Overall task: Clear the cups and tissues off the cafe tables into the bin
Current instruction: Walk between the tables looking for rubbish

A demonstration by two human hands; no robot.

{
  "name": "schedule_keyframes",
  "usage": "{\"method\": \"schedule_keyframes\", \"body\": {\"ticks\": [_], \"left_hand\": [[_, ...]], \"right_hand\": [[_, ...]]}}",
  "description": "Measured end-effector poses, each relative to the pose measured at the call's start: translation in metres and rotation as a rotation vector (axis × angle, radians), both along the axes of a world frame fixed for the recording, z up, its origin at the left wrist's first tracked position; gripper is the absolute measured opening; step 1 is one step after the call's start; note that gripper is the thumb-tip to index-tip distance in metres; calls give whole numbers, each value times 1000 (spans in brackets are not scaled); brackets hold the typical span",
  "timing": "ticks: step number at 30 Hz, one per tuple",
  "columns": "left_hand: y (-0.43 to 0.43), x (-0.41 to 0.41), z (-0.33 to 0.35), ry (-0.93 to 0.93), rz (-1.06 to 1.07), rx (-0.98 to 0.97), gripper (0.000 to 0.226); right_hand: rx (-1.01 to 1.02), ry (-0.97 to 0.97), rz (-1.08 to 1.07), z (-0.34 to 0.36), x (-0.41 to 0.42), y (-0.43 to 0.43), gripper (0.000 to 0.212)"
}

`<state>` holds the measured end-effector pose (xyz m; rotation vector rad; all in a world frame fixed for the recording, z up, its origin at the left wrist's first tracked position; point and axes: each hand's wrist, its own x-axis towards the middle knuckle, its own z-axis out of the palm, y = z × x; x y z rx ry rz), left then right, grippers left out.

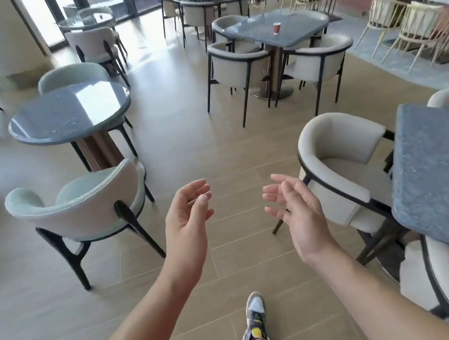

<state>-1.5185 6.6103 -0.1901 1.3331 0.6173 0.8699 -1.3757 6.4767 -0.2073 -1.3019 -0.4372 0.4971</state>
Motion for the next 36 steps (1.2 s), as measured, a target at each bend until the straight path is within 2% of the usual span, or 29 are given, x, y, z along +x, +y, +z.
{"method": "schedule_keyframes", "body": {"ticks": [6, 9, 13, 19, 23, 28, 31, 36], "left_hand": [[111, 117, -4, 11, 26, 25, 28], [167, 177, 8, 15, 42, 33, 23], [234, 254, 22, -5, 71, 34, 28], [323, 352, 23, -20, 62, 23, 23], [388, 423, 13, -13, 31, 10, 23], [482, 524, 1, -20, -29, -8, 27], [536, 585, 1, 5, -91, -19, 20], [609, 683, 11, 25, -193, 3, 23]], "right_hand": [[15, -10, 46, -8, 122, 122, 38], [24, -25, 66, 5, 186, 179, 39], [27, -48, 84, 21, 266, 248, 34], [21, -49, 93, 24, 361, 332, 44], [15, -34, 56, 14, 428, 390, 44], [12, -22, -22, 1, 518, 475, 34], [-3, -13, -84, 2, 572, 521, 34], [-3, -6, -191, 11, 653, 582, 37]]}}
